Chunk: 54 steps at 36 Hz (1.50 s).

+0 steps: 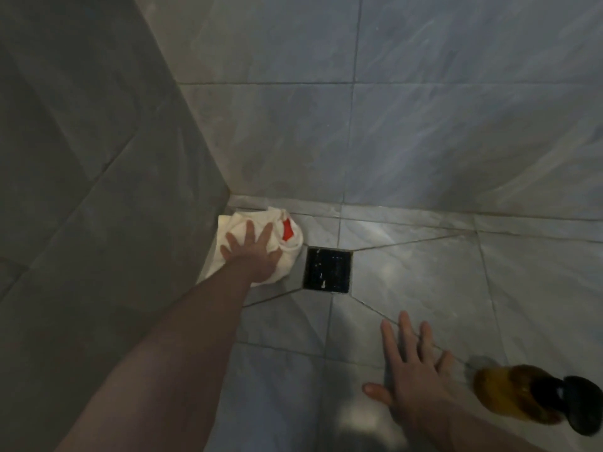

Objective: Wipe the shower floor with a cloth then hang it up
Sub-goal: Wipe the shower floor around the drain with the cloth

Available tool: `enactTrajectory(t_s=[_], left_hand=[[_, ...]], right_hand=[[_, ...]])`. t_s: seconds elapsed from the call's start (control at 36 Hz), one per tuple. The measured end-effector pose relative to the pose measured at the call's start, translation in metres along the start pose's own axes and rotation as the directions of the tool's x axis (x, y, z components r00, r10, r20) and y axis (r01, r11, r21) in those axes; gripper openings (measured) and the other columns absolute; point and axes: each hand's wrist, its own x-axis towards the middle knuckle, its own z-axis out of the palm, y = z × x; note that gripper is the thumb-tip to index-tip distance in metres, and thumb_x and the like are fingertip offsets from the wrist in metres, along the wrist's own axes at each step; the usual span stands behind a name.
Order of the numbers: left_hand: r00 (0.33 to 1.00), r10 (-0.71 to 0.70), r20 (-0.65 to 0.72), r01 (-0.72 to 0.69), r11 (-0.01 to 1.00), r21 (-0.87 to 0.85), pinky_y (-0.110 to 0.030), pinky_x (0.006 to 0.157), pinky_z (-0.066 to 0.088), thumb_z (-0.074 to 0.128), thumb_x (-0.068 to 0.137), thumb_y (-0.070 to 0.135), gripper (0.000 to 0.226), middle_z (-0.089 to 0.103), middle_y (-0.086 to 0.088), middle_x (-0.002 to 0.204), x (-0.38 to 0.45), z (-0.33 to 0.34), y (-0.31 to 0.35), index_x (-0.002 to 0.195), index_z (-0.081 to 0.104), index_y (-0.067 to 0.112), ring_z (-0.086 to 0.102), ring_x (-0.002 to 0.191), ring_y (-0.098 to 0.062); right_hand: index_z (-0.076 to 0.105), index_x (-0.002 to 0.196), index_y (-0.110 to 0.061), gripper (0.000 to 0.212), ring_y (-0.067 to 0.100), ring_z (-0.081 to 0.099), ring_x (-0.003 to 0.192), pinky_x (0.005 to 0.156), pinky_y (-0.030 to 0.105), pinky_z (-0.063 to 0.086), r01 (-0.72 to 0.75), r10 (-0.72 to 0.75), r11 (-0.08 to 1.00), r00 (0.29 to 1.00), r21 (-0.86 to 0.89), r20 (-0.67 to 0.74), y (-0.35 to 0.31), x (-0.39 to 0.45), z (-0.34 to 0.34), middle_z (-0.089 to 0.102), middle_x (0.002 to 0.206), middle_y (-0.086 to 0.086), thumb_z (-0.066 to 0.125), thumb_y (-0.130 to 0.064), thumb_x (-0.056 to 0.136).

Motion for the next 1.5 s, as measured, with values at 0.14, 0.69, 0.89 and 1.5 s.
enactTrajectory(t_s=[0.14, 0.69, 0.89, 1.5], left_hand=[[0.998, 0.043, -0.047, -0.043, 0.999, -0.002, -0.058, 0.116, 0.006, 0.037, 0.096, 0.057, 0.067, -0.006, 0.008, 0.162, -0.005, 0.0, -0.004, 0.151, 0.001, 0.046, -0.003, 0.145, -0.044], [0.984, 0.08, -0.157, -0.092, 0.993, -0.073, -0.062, 0.109, 0.021, 0.046, 0.095, 0.039, 0.061, 0.012, 0.005, 0.161, -0.012, 0.012, -0.008, 0.15, 0.021, 0.036, 0.015, 0.142, -0.044], [0.994, -0.02, -0.108, -0.011, 0.958, -0.285, -0.059, 0.116, 0.01, 0.031, 0.081, 0.051, 0.065, 0.024, -0.002, 0.157, 0.042, -0.009, 0.01, 0.143, 0.035, 0.033, 0.017, 0.144, -0.041], [0.922, 0.379, 0.076, -0.377, 0.926, -0.032, -0.061, 0.115, 0.008, 0.042, 0.094, 0.055, 0.067, -0.005, 0.01, 0.162, 0.0, 0.019, 0.195, 0.151, 0.01, 0.042, -0.005, 0.147, -0.039]], right_hand=[[-0.034, 0.147, -0.026, 0.109, 0.044, -0.038, 0.137, 0.113, 0.069, -0.003, -0.002, 0.002, 1.0, 1.0, 0.002, 0.022, -0.003, -0.001, -0.005, -0.052, 0.144, 0.01, 0.041, -0.076, 0.085], [-0.04, 0.142, -0.029, 0.111, 0.043, -0.045, 0.132, 0.11, 0.071, -0.011, -0.003, 0.004, 1.0, 0.999, -0.013, 0.039, 0.004, 0.005, 0.002, -0.056, 0.141, 0.006, 0.033, -0.085, 0.08], [-0.045, 0.133, -0.029, 0.113, 0.041, -0.046, 0.132, 0.107, 0.071, -0.016, -0.02, 0.019, 0.999, 0.999, 0.034, 0.04, 0.005, 0.011, 0.002, -0.056, 0.142, 0.005, 0.038, -0.083, 0.08], [0.042, 0.142, -0.017, 0.119, 0.048, 0.04, 0.13, 0.092, 0.077, 0.022, -0.004, 0.074, 0.968, 0.96, 0.252, -0.269, 0.01, 0.036, 0.035, 0.052, 0.144, 0.014, 0.034, -0.086, 0.045]])
